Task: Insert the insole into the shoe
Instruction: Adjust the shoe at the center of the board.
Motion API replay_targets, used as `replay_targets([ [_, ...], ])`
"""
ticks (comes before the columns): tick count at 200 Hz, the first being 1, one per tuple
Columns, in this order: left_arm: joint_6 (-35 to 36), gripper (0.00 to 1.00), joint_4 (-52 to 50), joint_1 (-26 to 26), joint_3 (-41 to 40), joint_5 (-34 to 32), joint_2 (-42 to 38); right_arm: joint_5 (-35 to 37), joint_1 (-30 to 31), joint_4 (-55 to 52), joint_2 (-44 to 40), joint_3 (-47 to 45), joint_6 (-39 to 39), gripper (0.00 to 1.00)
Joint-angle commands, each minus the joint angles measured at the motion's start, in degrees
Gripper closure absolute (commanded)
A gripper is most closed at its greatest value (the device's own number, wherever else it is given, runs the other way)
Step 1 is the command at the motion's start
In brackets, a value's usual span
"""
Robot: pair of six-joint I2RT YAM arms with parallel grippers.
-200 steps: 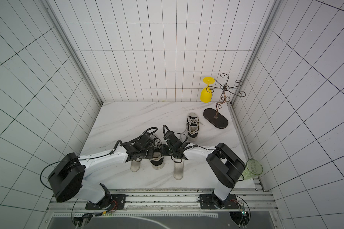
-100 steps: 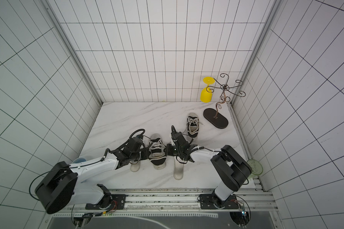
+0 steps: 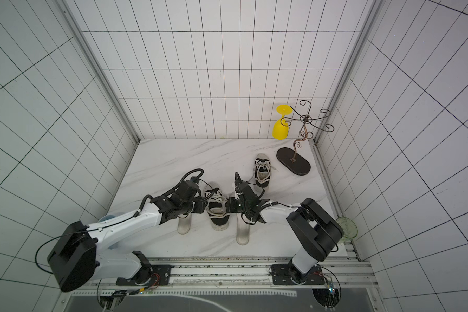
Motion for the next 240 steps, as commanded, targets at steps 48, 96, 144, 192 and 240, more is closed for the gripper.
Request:
replay_targets([
  [48, 15.7, 0.68, 1.9, -8.5, 6.0, -0.6, 1.0, 5.5, 0.2, -1.9, -1.9, 2.3, -0.8, 0.95],
  [96, 20.0, 0.65, 5.3, -8.8, 7.1, 0.0, 9.4, 4.6, 0.2, 2.1, -2.4, 0.5, 0.5, 0.94],
  [144, 22.2, 0.52, 6.8, -8.7, 6.6, -5.2, 14.1, 4.3, 0.1, 4.0, -3.0, -1.1, 0.5, 0.93],
  [192, 26.6, 0.44, 2.8, -8.6, 8.3, -11.0, 19.3, 4.3, 0.2, 4.9, -3.0, -2.4, -0.2, 0.93],
  [240, 27.7, 0.40, 0.5, -8.7, 10.8, -12.1, 23.7, 4.2, 0.2, 5.8, -2.4, -2.9, -0.8, 0.93],
])
